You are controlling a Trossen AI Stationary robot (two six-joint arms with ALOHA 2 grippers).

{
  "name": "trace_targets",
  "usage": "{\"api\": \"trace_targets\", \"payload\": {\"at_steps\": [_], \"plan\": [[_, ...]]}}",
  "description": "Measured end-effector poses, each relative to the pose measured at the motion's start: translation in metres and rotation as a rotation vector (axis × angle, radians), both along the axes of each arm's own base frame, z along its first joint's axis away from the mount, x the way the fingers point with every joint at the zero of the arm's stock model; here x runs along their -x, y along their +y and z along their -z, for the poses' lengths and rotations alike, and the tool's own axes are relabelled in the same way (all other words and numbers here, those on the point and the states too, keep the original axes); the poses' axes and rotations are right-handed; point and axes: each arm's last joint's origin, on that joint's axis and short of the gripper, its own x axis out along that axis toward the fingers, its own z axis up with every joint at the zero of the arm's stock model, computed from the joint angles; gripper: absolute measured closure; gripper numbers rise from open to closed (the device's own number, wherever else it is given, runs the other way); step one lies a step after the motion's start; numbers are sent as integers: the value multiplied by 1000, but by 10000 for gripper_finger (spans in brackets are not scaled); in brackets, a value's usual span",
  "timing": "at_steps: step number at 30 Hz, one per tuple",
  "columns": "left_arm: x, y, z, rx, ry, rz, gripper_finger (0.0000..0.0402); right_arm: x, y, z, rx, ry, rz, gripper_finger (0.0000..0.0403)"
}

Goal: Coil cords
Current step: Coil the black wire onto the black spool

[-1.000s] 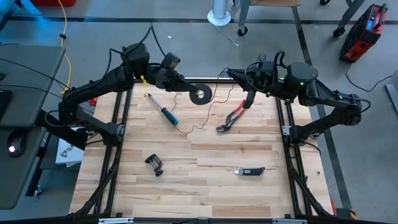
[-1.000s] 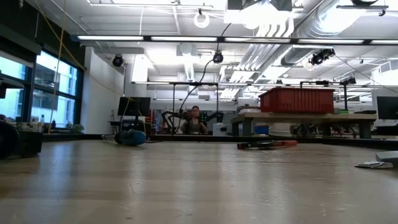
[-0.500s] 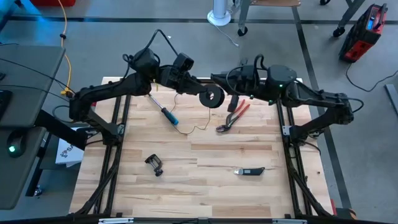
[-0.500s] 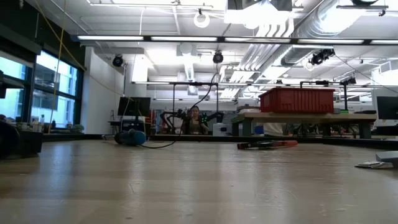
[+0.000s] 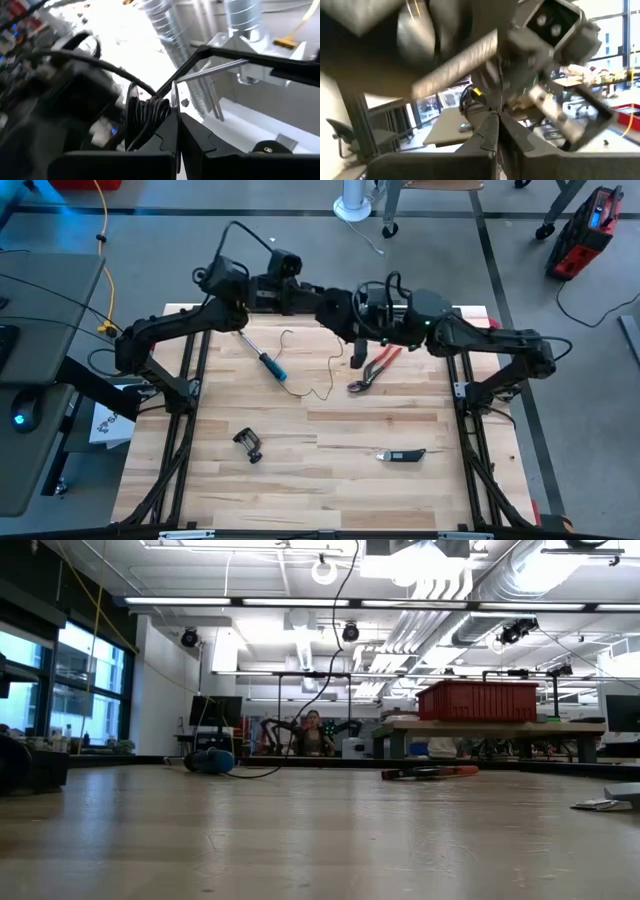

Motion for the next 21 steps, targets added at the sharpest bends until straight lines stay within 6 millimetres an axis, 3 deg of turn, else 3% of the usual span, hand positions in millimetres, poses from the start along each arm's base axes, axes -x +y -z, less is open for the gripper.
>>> {"api": "trace_targets", "payload": {"at_steps": [7,14,21], "plan": [[9,13,-6,-73,-97,-148,401,-11,2,6,-66,-17,-66,403],[40,35,-21,-198,-157,-300,401,-5,6,1,-64,-25,-71,403],[74,45,-30,-293,-46,-373,401,-1,5,0,-69,0,-61,403]]}}
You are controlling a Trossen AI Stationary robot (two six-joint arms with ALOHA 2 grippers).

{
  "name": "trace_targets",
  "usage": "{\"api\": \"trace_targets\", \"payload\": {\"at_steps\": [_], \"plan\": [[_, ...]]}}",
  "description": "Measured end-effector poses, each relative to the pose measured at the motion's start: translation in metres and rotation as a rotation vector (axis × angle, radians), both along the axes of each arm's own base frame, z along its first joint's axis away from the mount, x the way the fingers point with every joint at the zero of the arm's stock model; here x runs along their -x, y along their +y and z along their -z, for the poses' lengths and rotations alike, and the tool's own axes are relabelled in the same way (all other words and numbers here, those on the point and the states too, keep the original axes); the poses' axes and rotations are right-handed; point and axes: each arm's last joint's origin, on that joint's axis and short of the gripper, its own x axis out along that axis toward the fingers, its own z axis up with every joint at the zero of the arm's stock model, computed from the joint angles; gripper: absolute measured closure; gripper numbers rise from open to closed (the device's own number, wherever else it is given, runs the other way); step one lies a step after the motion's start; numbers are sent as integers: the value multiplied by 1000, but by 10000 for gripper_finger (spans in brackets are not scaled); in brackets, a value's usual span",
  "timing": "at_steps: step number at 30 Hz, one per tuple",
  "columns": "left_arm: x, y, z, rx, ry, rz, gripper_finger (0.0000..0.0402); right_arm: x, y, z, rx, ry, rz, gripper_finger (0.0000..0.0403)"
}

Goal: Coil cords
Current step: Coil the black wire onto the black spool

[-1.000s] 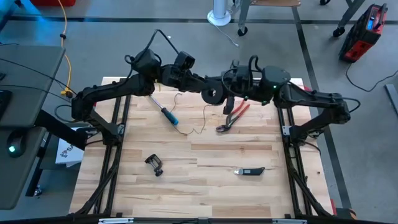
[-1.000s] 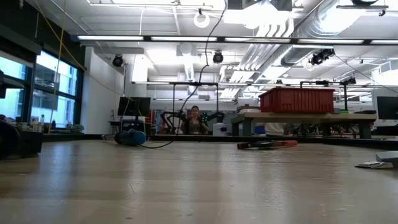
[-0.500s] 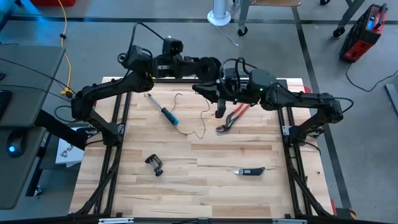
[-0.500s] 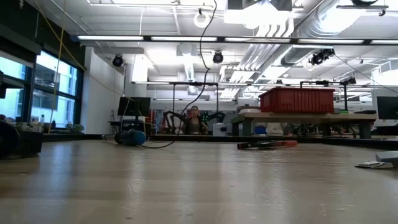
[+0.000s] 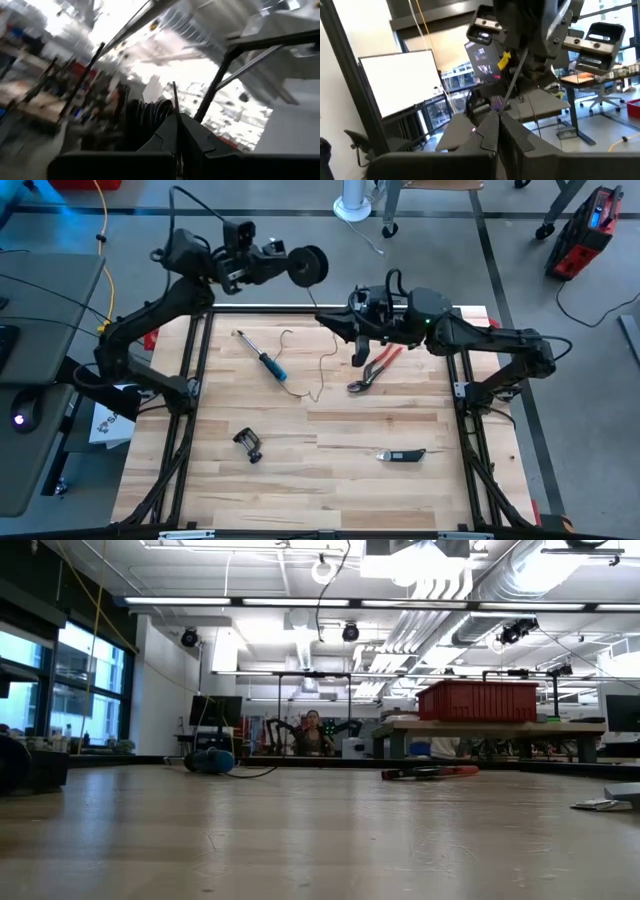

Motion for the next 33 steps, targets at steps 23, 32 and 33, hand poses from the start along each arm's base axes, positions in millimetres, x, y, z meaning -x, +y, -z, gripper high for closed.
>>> {"api": "trace_targets", "payload": {"at_steps": [23,32,33], "plan": [[20,-31,-7,-13,88,-29,401,-18,-14,37,221,274,122,184],[17,-36,-8,-7,70,-40,401,-55,-18,67,337,289,204,170],[18,-36,-8,-7,69,-41,401,-59,-19,69,341,289,224,170]]}}
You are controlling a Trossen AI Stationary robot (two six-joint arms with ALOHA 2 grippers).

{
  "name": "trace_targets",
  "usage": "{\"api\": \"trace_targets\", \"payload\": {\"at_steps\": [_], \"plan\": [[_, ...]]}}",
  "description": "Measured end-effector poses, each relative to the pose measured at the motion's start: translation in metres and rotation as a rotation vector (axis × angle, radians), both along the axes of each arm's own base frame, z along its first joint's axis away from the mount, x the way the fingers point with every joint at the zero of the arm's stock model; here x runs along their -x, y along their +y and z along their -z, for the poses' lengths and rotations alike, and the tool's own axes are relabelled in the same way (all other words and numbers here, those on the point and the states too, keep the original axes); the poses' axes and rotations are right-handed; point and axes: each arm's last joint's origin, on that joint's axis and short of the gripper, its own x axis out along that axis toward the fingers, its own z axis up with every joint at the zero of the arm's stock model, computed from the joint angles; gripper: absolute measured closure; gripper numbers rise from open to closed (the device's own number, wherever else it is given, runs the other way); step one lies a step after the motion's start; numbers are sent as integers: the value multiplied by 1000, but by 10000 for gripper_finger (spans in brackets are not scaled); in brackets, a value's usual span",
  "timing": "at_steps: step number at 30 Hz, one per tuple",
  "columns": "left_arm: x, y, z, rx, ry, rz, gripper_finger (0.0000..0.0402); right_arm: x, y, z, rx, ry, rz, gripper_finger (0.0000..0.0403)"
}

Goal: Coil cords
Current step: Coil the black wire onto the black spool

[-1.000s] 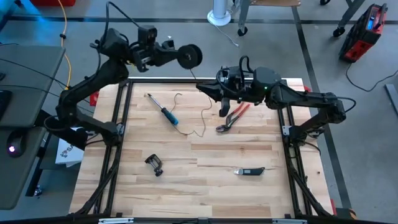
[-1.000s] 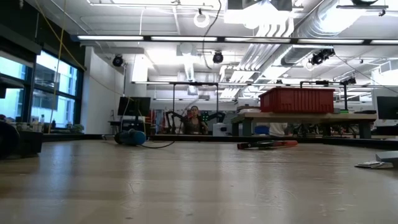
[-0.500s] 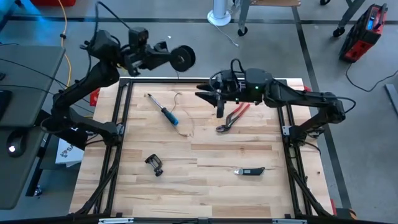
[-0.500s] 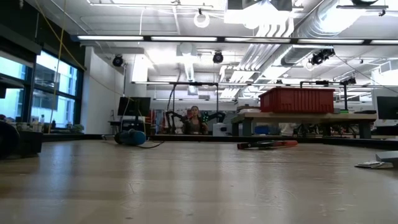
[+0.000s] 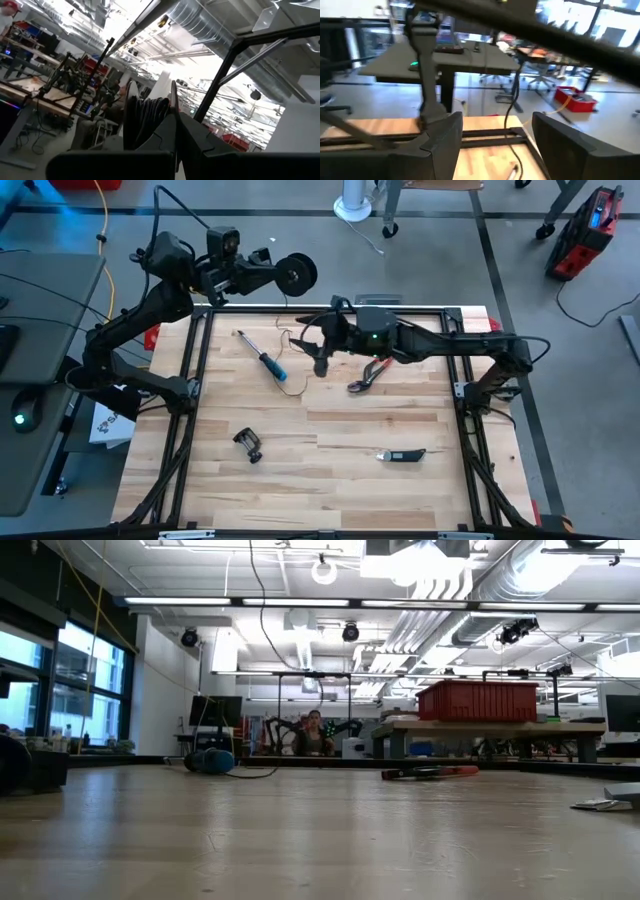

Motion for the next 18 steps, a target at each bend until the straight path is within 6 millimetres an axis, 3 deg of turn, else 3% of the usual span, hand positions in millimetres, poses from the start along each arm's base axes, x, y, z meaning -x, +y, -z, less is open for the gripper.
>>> {"api": "trace_targets", "payload": {"at_steps": [6,18], "plan": [[-1,1,0,11,-2,-22,401,-11,-6,4,-109,-89,-22,169],[-11,-8,4,26,12,16,401,-30,-14,27,-127,-79,3,169]]}}
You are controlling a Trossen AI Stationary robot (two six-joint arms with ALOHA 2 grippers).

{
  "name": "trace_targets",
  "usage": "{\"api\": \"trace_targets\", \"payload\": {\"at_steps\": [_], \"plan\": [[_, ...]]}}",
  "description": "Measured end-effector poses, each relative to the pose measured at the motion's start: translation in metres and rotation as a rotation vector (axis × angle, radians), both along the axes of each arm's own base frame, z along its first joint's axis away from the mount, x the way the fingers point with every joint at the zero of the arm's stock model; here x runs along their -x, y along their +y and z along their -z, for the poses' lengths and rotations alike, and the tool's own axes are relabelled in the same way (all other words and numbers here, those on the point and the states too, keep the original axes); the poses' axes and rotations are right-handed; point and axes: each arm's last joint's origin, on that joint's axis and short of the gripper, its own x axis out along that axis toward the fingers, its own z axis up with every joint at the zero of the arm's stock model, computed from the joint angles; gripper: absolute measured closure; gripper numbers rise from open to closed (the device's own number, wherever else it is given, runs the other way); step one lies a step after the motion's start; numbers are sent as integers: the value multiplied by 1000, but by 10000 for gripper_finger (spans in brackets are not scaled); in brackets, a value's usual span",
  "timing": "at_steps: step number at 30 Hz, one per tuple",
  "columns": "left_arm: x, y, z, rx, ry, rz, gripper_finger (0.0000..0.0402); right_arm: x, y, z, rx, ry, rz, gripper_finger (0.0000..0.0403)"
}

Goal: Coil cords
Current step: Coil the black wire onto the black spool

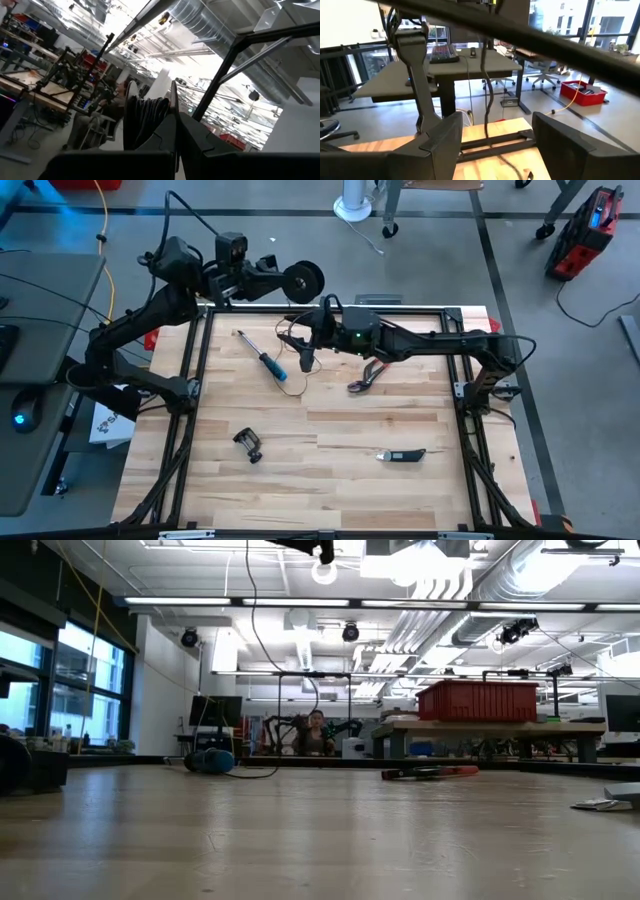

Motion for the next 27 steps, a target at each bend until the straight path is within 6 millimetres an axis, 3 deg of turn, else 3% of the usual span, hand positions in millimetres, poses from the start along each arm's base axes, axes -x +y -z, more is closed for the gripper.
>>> {"api": "trace_targets", "payload": {"at_steps": [8,27], "plan": [[-2,-3,0,4,-2,5,401,0,0,0,-25,-10,-5,173],[-13,-5,6,20,16,28,401,0,1,-1,-25,-15,-37,251]]}}
